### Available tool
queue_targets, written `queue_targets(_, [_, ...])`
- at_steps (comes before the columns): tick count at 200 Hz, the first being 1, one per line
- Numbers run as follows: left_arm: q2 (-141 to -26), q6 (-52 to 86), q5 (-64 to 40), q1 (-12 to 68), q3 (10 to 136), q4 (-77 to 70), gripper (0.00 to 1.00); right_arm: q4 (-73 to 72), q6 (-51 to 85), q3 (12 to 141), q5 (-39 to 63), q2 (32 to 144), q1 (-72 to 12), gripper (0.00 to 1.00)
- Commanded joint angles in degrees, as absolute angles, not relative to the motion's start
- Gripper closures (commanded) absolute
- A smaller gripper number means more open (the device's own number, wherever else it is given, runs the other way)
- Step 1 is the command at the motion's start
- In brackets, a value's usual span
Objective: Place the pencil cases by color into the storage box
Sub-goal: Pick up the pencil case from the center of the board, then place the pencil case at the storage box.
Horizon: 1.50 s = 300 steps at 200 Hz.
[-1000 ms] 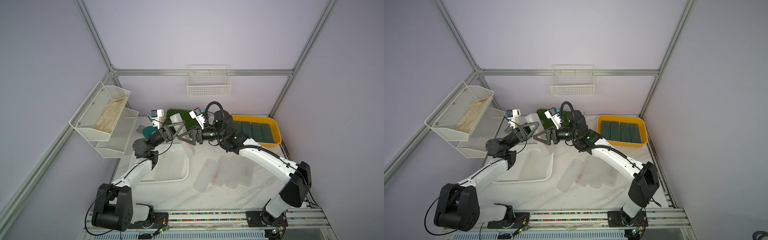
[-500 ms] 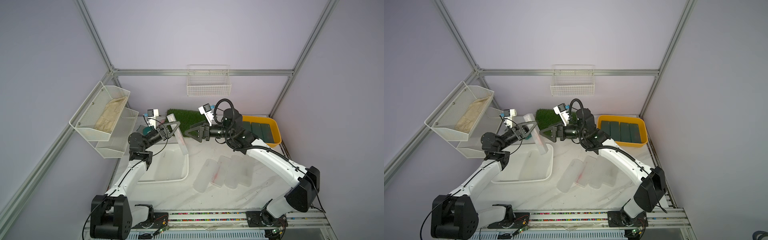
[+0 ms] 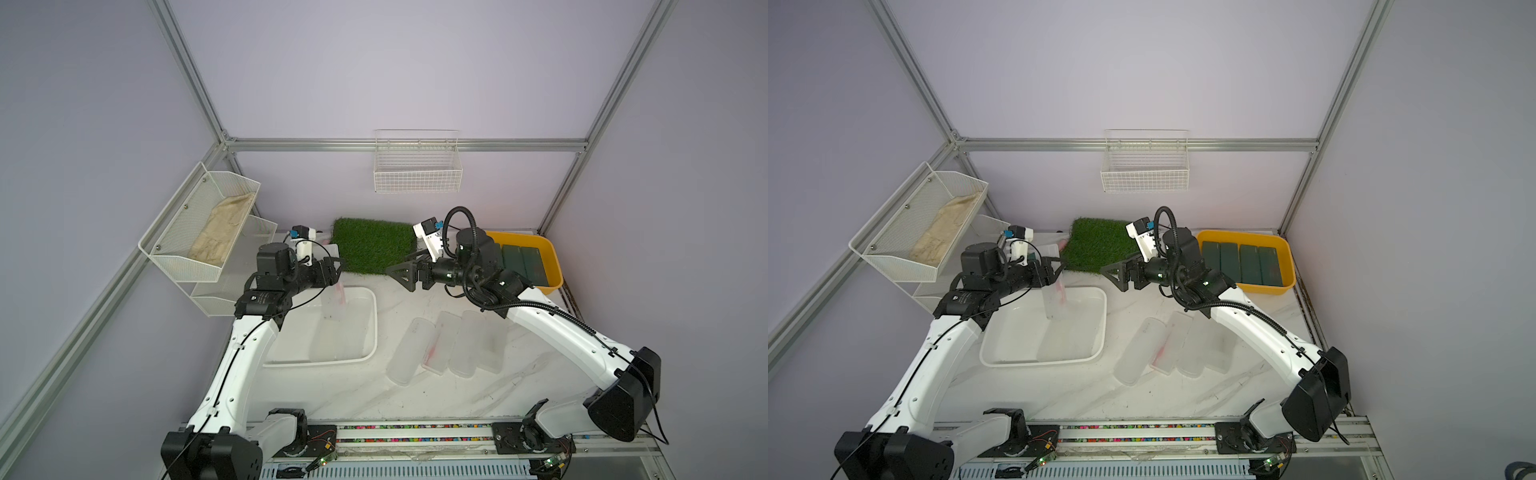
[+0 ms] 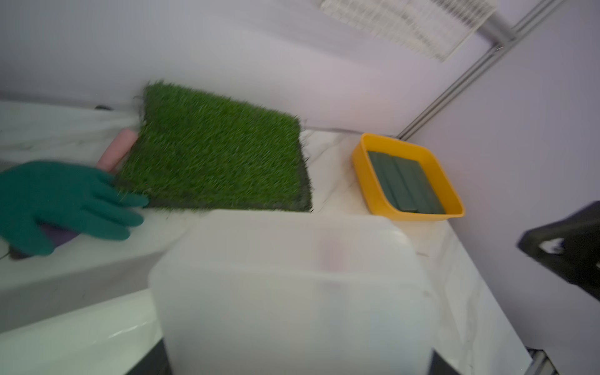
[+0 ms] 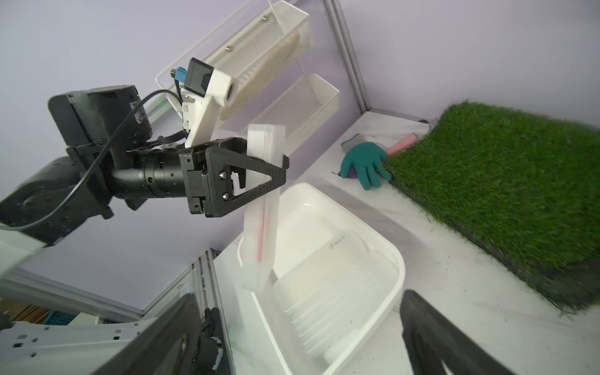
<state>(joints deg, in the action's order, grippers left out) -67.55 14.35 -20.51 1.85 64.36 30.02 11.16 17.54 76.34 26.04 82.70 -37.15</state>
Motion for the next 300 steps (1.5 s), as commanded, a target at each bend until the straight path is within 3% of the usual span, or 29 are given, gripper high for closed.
queue_targets(1, [-69.6,6.9,-7.2,1.4,67.6,38.8,0.4,12.7,13.0,74.1,19.5,80.9,-38.9,0.03])
queue_targets(61, [-75.2,2.9,7.7,1.4,66.0,41.0,0.39,7.2,11.7,66.7,16.2,79.9,-42.6,0.03])
queue_targets(131, [-80.5,3.1,14.3,1.3,63.8,40.8,0.38,3.7,9.3,61.3,13.8,77.1,-43.6,0.03])
queue_targets(300, [-97.3,-0.1,18.3,1.0,63.3,32.3,0.38,-1.0,6.3,54.7,11.0,74.2,-43.6,0.03])
